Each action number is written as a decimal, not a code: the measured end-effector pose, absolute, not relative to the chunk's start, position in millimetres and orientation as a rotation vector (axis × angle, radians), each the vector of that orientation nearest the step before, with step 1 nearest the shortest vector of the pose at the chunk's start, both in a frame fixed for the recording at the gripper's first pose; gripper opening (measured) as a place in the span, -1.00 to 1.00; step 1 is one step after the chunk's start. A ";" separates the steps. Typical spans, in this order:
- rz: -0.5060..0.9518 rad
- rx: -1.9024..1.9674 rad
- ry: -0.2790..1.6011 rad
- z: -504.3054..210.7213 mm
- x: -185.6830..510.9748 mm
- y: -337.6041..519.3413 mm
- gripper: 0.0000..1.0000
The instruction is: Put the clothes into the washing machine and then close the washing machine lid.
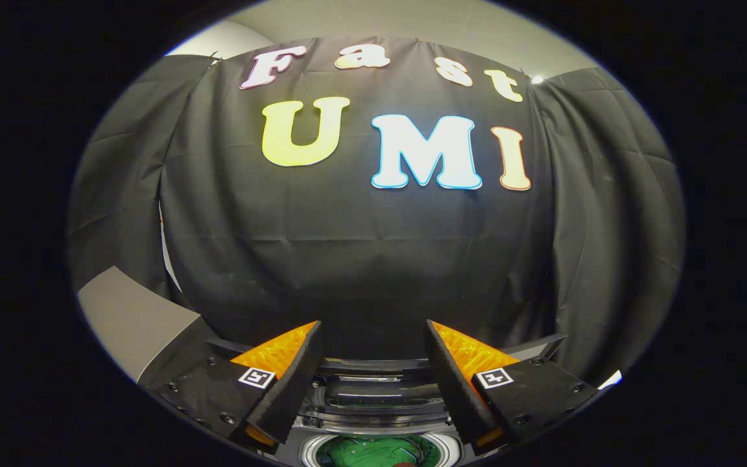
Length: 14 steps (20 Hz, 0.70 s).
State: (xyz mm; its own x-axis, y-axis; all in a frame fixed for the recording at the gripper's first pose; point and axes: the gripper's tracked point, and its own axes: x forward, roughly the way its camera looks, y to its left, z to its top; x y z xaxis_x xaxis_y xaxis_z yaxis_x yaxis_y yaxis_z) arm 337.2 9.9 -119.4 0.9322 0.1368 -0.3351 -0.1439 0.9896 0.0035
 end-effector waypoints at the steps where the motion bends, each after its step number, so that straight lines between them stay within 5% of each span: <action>1: 0.146 -0.020 0.350 -122.0 338.4 11.4 0.93; 14: 0.154 0.040 0.341 -127.4 320.0 9.8 0.92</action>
State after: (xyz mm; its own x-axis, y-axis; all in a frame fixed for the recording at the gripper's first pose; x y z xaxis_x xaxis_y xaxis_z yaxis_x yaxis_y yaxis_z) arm 320.0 9.8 -127.4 0.9307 0.1572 -0.3303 -0.1436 0.9875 0.0653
